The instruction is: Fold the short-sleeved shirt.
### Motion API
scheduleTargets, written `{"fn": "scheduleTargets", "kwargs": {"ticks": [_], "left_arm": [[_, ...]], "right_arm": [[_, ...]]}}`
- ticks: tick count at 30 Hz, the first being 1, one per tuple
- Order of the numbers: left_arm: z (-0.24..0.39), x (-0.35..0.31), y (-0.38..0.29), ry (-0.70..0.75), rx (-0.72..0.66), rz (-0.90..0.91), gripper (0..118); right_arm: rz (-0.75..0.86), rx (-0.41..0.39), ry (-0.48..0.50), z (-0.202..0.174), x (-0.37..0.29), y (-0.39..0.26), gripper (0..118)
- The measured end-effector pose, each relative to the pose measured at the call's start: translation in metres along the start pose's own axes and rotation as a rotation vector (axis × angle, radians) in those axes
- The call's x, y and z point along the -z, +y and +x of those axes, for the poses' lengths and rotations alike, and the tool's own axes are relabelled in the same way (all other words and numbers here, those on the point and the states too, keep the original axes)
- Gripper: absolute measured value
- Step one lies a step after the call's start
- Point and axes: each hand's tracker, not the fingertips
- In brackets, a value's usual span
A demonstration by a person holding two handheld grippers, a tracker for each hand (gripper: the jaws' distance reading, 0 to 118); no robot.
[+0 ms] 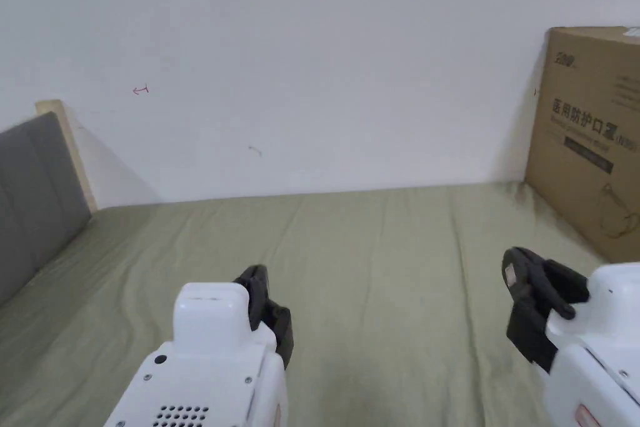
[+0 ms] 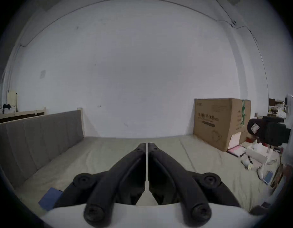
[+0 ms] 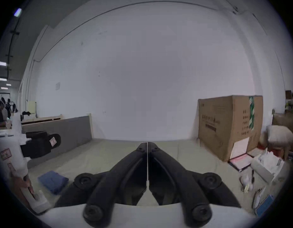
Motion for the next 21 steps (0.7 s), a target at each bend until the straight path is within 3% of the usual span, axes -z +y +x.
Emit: {"fn": "scheduleTargets", "kwargs": {"ticks": [3, 5, 7, 8, 9, 10, 11, 21], "left_arm": [[0.001, 0.009, 0.008, 0.038, -0.047, 0.029, 3], [-0.002, 0.012, 0.012, 0.044, -0.069, 0.035, 7], [-0.006, 0.013, 0.013, 0.049, -0.078, 0.033, 32], [-0.007, 0.013, 0.012, 0.061, -0.082, 0.039, 52], [-0.009, 0.012, 0.011, 0.062, -0.083, 0.04, 88], [-0.011, 0.012, 0.01, 0.06, -0.08, 0.036, 108], [-0.012, 0.012, 0.01, 0.049, -0.079, 0.023, 118], [-0.013, 0.005, 0.007, 0.042, -0.052, 0.024, 118]], "right_arm": [[-0.022, 0.017, 0.005, -0.004, 0.019, -0.001, 1], [-0.045, 0.017, -0.044, -0.008, 0.026, -0.003, 11], [-0.047, 0.029, -0.062, -0.008, 0.026, -0.004, 40], [-0.047, 0.034, -0.061, -0.009, 0.026, -0.005, 62], [-0.049, 0.03, -0.066, -0.009, 0.027, -0.005, 90], [-0.05, 0.02, -0.08, -0.011, 0.027, -0.007, 105], [-0.048, 0.003, -0.101, -0.012, 0.027, -0.008, 113], [-0.049, -0.06, -0.085, -0.025, 0.023, -0.012, 118]]}}
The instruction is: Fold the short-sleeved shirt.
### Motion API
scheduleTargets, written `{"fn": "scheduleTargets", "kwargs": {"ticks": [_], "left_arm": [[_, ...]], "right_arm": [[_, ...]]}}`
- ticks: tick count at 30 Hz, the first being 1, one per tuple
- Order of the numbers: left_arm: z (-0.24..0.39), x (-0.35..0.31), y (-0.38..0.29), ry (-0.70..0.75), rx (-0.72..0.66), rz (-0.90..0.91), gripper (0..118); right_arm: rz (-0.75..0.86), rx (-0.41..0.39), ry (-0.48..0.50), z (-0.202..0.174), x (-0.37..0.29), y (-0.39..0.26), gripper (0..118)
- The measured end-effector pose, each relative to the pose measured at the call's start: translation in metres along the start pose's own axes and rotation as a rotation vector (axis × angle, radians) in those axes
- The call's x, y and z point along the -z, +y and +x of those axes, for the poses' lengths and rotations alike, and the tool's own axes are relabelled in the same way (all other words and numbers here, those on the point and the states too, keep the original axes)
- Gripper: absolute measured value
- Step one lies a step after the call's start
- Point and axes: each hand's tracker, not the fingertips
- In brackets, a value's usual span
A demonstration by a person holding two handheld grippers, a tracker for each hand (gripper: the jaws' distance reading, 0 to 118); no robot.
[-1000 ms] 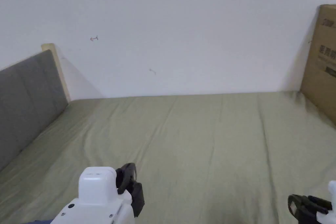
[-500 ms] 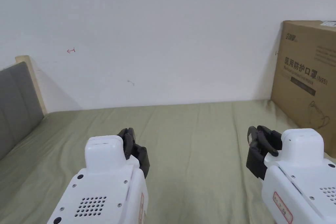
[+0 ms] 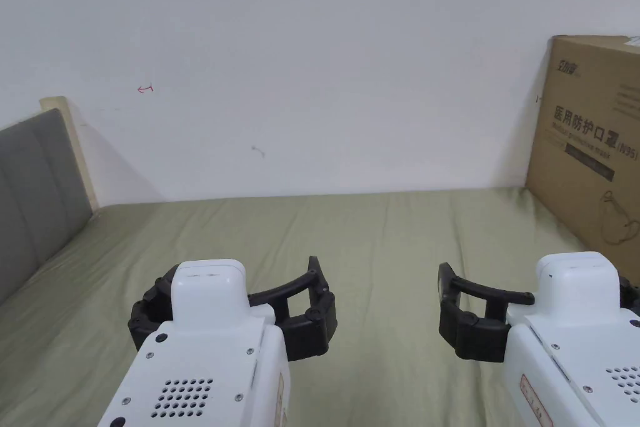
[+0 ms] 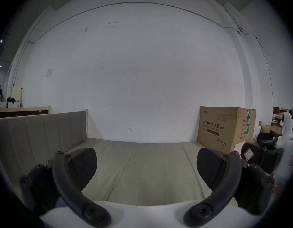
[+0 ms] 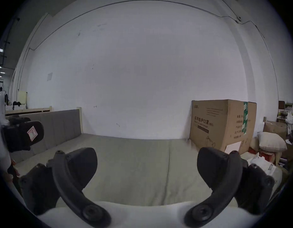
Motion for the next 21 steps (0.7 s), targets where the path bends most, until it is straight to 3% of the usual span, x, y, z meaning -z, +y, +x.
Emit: {"fn": "scheduleTargets", "kwargs": {"ticks": [13, 21], "left_arm": [[-0.015, 0.005, 0.004, 0.095, -0.063, -0.06, 118], [-0.019, 0.006, 0.0, 0.063, -0.069, -0.082, 118]], "right_arm": [[-0.043, -0.015, 0.027, -0.008, 0.005, -0.001, 118], [-0.065, -0.016, 0.055, -0.014, 0.009, 0.0, 118]]}}
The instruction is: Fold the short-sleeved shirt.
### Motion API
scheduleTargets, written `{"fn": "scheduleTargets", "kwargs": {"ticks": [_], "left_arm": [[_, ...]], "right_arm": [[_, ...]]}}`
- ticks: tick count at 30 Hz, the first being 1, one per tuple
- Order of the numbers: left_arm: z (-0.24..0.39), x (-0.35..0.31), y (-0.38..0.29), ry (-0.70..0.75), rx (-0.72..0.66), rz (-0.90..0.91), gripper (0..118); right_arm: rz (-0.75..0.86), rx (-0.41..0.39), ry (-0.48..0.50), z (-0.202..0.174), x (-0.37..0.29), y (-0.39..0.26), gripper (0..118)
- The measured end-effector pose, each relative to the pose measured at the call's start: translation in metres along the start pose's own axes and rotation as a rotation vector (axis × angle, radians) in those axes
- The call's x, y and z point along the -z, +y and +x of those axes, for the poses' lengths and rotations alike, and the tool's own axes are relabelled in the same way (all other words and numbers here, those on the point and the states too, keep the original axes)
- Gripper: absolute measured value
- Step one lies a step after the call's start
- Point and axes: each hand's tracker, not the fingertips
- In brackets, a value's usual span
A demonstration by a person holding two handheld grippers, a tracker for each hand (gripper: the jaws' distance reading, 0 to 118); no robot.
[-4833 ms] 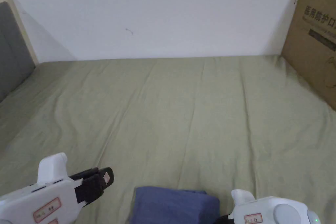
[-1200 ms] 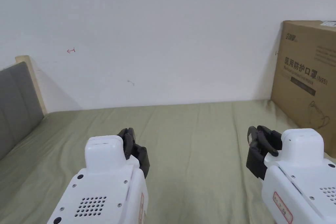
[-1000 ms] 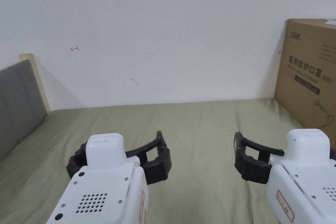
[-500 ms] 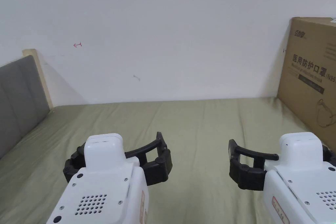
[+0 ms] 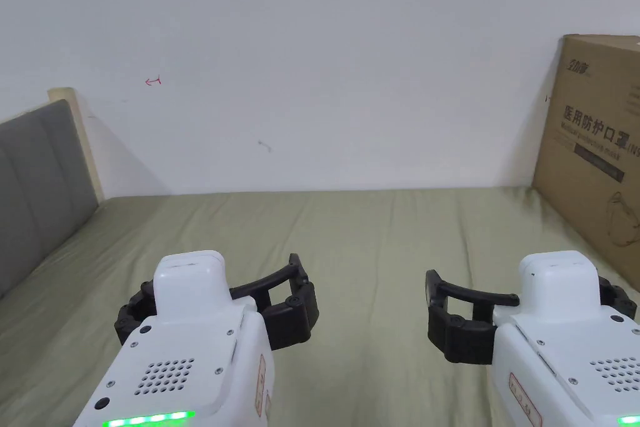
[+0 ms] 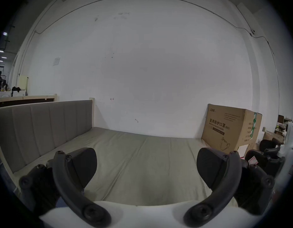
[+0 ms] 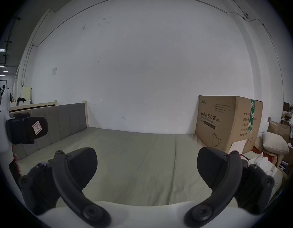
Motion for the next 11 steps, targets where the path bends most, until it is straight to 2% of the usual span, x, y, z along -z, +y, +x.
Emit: {"fn": "scheduleTargets", "kwargs": {"ticks": [11], "left_arm": [[-0.0004, 0.0081, -0.0063, 0.042, -0.023, -0.052, 118]], "right_arm": [[-0.059, -0.003, 0.023, -0.0041, 0.0078, -0.0087, 118]]}}
